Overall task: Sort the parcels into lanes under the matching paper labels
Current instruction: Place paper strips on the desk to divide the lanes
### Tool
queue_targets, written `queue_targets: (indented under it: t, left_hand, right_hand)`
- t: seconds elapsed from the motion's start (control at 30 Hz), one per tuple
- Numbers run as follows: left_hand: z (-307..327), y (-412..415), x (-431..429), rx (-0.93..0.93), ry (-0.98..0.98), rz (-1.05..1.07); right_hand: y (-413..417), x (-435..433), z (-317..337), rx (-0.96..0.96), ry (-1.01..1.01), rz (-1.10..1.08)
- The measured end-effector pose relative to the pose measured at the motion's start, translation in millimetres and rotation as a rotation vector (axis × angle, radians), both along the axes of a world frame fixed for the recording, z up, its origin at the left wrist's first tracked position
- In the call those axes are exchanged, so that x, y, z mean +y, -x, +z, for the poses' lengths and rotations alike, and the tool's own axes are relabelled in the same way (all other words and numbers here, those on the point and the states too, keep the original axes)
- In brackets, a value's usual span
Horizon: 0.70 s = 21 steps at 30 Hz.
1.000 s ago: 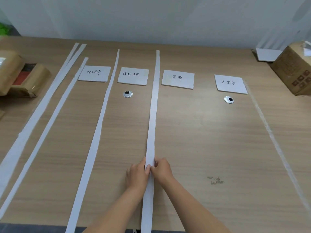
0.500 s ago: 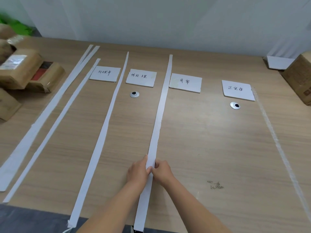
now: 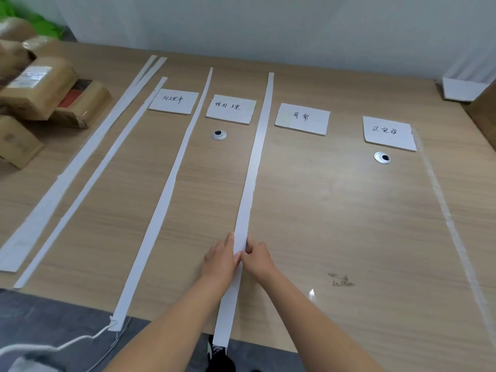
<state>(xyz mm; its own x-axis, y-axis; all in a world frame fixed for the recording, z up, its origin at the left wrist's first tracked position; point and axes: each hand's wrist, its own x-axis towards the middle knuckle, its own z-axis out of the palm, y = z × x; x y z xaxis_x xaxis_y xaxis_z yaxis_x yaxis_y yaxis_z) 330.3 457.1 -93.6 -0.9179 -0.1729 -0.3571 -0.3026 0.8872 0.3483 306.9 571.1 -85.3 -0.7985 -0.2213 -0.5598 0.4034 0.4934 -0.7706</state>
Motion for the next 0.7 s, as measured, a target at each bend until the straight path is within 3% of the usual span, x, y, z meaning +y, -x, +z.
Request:
queue_targets:
  t: [0.27, 0.4, 0.53, 0.7]
  left_hand:
    - [36, -8, -7, -0.116, -0.078, -0.036]
    - [61, -16, -24, -0.067, 0.075, 0.024]
    - [60, -50, -75, -0.050, 0.352, 0.089]
    - [33, -84, -145, -0.114, 0.351, 0.268]
  right_hand:
    - [3, 8, 46, -0.011, -0.182, 0.179]
    - [4, 8, 62, 0.027, -0.205, 0.224]
    - [-8, 9, 59, 0.036, -0.323, 0.251]
    - [-27, -15, 41, -0.017, -0.441, 0.187]
